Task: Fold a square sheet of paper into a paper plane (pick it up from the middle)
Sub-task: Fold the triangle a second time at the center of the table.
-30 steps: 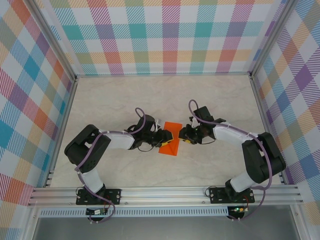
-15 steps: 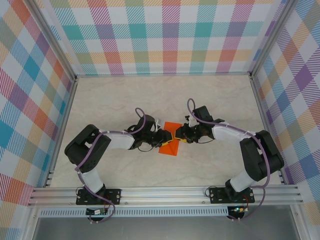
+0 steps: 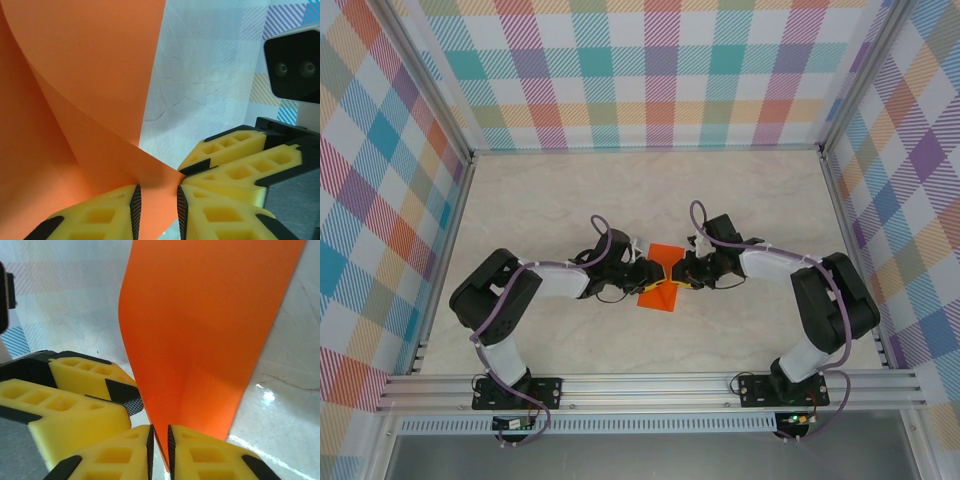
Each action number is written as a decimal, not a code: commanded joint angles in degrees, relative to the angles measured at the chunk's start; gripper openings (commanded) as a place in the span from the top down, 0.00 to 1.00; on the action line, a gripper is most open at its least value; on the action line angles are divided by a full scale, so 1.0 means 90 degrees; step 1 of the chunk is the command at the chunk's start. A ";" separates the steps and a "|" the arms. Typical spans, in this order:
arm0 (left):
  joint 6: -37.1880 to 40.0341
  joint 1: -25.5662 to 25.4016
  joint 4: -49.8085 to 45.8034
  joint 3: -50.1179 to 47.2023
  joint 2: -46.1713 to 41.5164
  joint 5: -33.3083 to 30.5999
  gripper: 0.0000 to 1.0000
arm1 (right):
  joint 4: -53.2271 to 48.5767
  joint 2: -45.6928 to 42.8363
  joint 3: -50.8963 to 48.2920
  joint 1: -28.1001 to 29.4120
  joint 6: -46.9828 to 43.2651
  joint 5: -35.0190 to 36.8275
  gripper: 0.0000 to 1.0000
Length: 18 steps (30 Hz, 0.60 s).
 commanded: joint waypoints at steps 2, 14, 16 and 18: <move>0.0019 -0.0044 -0.0006 0.0181 0.0078 -0.0043 0.73 | -0.0200 0.0096 0.0170 0.0002 -0.0326 -0.0020 0.89; 0.0158 -0.0043 -0.0035 0.0316 0.0089 0.0019 0.73 | -0.0639 0.0606 0.0563 0.0003 -0.0733 0.0619 0.93; 0.0146 -0.0041 -0.0006 0.0345 0.0154 0.0048 0.73 | -0.0638 0.0656 0.0588 0.0002 -0.0747 0.0641 0.93; 0.0153 -0.0041 -0.0006 0.0387 0.0199 0.0065 0.73 | -0.0641 0.0705 0.0626 0.0002 -0.0756 0.0649 0.93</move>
